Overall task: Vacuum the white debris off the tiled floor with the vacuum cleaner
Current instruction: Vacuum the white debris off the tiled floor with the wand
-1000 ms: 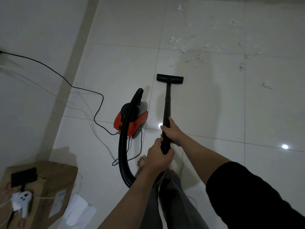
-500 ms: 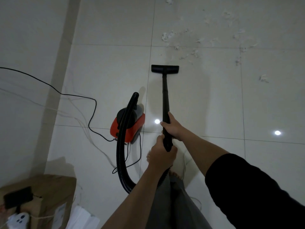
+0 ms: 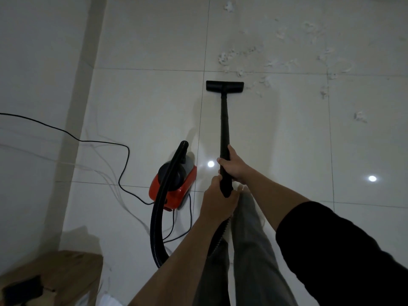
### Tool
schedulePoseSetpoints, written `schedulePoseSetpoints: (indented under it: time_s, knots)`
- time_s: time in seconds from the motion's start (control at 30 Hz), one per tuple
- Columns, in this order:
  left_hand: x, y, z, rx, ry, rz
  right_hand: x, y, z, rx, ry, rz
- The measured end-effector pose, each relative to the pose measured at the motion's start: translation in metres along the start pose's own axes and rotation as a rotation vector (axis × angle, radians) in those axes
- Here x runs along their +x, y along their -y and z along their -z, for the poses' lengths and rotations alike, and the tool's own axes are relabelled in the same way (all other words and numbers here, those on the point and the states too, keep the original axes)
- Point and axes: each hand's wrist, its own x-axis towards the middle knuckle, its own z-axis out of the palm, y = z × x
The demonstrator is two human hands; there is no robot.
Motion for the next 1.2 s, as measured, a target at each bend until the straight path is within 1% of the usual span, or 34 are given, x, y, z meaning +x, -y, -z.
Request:
schedulePoseSetpoints:
  time_s: [0.17,0.33,0.5,0.77,0.97,1.07,1.2]
  knots:
    - [0.034,-0.025,0.008,0.025,0.026,0.012,0.029,0.028,0.012,0.012,0.002,-0.002]
    - [0.070,-0.050,0.008,0.042,-0.010,0.071,0.050,0.061,0.028,0.016,-0.004,0.001]
    - [0.099,-0.075,0.010,-0.041,0.038,0.145,0.066,0.092,0.047,-0.002,0.000,-0.012]
    - [0.140,-0.104,0.009,-0.051,0.067,0.159,0.094,0.127,0.076,-0.030,0.002,-0.004]
    - [0.172,-0.112,0.011,-0.101,0.079,0.186,0.116,0.148,0.086,0.021,0.024,-0.014]
    - [0.187,-0.122,0.015,-0.114,0.090,0.173,0.125,0.163,0.092,0.013,0.011,-0.004]
    - [0.208,-0.139,0.021,-0.086,0.063,0.140,0.137,0.186,0.100,0.036,0.008,-0.015]
